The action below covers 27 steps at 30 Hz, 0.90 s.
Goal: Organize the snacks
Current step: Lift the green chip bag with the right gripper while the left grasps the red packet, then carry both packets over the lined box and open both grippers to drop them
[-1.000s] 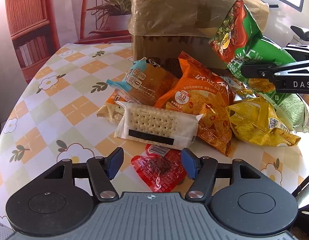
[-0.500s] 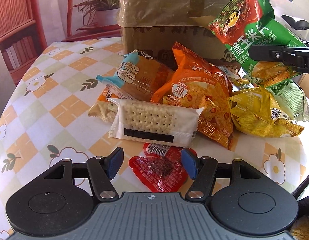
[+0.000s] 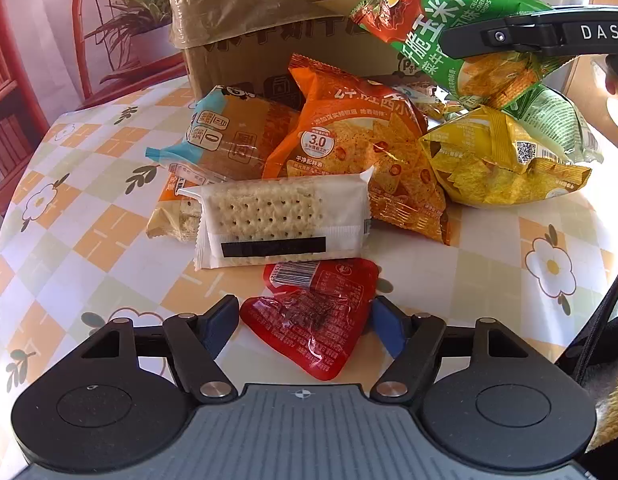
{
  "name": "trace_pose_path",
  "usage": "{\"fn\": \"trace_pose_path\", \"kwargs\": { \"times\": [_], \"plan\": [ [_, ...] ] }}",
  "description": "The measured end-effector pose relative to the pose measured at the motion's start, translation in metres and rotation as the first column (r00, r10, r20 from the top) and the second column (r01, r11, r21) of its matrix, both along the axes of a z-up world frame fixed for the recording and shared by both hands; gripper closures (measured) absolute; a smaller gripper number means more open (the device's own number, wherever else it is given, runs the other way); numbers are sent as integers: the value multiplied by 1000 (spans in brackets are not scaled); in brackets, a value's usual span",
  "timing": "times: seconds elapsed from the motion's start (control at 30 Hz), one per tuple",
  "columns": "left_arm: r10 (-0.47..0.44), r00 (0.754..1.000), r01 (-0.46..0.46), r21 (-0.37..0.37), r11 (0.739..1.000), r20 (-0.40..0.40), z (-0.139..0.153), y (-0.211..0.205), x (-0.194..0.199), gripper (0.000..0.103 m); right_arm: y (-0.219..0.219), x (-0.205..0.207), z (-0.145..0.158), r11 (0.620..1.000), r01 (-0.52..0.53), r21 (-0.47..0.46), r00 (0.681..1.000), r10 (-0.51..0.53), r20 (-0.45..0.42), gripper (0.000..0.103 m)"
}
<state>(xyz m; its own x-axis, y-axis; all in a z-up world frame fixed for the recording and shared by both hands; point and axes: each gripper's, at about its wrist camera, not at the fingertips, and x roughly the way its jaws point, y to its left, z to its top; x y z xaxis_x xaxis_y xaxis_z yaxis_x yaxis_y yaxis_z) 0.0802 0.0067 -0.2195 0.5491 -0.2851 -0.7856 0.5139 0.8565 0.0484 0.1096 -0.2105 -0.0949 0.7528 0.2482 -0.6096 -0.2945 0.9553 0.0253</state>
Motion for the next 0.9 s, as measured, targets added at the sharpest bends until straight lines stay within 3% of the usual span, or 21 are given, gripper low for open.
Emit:
{"fn": "trace_pose_path", "kwargs": {
  "times": [0.2,0.23,0.27,0.37,0.47,0.57,0.9],
  "plan": [
    [39,999,-39,-39,998,0,0,8,6,22,1,1,-1,1000,0,-10,1000,0,-5,40],
    [31,1000,-31,-44,999,0,0,8,6,30,1,1,0,1000,1,-12,1000,-1,-5,40],
    [14,1000,-14,-46,999,1,2,8,5,46,1,1,0,1000,1,-15,1000,-1,-5,40],
    [12,1000,-12,-16,1000,1,7,6,-2,67,1,1,1,1000,-1,-20,1000,1,-3,40],
    [69,998,-69,-5,998,15,8,16,-7,88,2,1,2,1000,-3,-19,1000,3,1,40],
    [138,990,-139,-63,988,-13,11,32,-7,88,5,1,3,1000,-10,-17,1000,10,2,40],
    [241,968,-221,-200,955,78,59,49,-12,88,5,0,12,1000,-25,-9,999,25,30,40]
  ]
}}
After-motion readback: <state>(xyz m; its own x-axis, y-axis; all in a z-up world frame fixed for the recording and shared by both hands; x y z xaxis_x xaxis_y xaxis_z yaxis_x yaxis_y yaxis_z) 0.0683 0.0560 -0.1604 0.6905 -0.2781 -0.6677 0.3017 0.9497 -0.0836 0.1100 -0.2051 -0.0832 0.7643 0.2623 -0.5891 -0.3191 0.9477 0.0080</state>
